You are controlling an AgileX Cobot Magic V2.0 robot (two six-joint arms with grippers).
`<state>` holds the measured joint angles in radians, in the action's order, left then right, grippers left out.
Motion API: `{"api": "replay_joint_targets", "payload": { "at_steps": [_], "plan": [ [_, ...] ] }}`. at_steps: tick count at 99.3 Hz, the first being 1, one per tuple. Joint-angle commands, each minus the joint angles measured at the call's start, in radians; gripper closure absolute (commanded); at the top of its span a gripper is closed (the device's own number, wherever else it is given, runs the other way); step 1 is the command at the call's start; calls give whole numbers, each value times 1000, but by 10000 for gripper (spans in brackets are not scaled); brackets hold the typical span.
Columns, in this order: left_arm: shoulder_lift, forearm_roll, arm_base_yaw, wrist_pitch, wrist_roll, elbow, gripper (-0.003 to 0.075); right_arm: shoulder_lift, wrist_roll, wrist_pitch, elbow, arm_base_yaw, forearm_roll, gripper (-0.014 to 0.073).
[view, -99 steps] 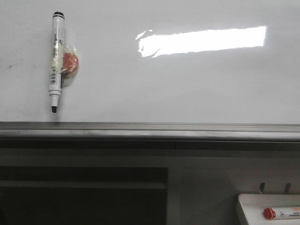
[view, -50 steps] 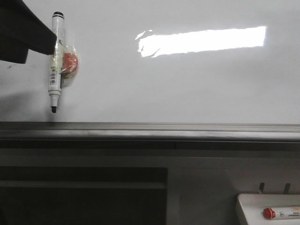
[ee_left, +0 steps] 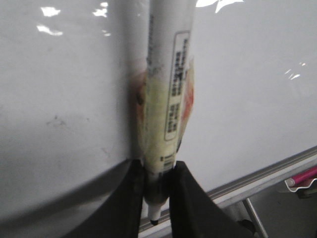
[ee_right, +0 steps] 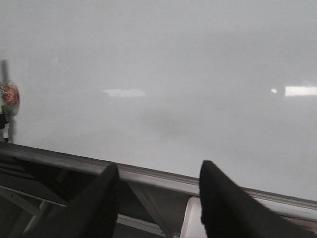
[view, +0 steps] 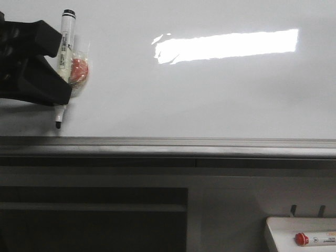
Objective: Write number 2 on whiteboard
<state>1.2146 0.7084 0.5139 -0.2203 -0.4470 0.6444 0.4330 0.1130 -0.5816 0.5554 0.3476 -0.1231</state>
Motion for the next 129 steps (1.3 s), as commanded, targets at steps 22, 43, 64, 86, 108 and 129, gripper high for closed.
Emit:
{"api": "replay_joint_targets", "payload": {
  "at_steps": [22,43,64,86,108,129],
  "plan": [
    [-49,6,28,-3,0,70,741,13,-63,85,38,0,-18,267],
    [-147,-165,166,-299,-273,198,741,27,-595,-13,81,0,-287,268],
    [-178,-399,311,-520,-444,286,741,154,-955,-93,176,13,-577,267],
    [-178,-481,354,-508,-444,292,741,326,-1134,-159,281,128,-742,265],
    [-178,-485,354,-508,-444,292,741,443,-1193,-130,344,272,-743,260],
    [-178,-481,354,-510,-440,292,741,522,-1193,17,348,422,-746,176]
  ]
}}
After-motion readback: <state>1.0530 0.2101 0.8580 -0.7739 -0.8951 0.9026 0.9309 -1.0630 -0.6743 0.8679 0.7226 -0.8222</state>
